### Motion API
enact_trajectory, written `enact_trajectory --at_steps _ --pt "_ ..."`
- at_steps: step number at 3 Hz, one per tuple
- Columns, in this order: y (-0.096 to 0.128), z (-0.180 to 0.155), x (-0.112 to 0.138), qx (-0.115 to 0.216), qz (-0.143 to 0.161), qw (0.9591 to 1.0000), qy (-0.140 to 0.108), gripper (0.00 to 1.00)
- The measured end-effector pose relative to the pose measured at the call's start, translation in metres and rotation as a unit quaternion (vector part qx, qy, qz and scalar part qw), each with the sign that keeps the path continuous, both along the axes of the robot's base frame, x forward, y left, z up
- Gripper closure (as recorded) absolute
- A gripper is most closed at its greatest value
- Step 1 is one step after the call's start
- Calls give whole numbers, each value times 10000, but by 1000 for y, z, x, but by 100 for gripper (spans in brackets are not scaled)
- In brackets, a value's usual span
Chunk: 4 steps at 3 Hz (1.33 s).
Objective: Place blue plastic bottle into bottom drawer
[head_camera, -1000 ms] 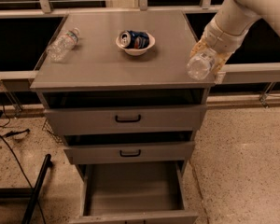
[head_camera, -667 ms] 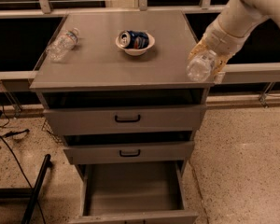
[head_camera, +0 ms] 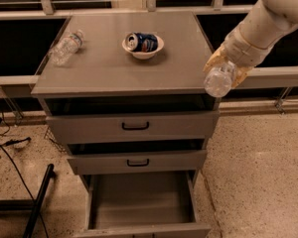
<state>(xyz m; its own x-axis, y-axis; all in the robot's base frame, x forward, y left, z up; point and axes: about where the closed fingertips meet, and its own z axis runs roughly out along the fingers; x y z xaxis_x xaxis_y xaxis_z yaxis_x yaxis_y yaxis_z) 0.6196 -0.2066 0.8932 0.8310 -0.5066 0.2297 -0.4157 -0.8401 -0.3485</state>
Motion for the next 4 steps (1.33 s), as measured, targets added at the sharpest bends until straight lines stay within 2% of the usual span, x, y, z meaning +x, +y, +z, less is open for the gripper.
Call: enact_trajectory --at_steps 2,3,4 --pt "-40 1 -83 100 704 9974 -95 100" --pt "-49 -11 -119 255 1107 9935 -111 100" --pt "-43 -44 -139 578 1625 9849 -175 100"
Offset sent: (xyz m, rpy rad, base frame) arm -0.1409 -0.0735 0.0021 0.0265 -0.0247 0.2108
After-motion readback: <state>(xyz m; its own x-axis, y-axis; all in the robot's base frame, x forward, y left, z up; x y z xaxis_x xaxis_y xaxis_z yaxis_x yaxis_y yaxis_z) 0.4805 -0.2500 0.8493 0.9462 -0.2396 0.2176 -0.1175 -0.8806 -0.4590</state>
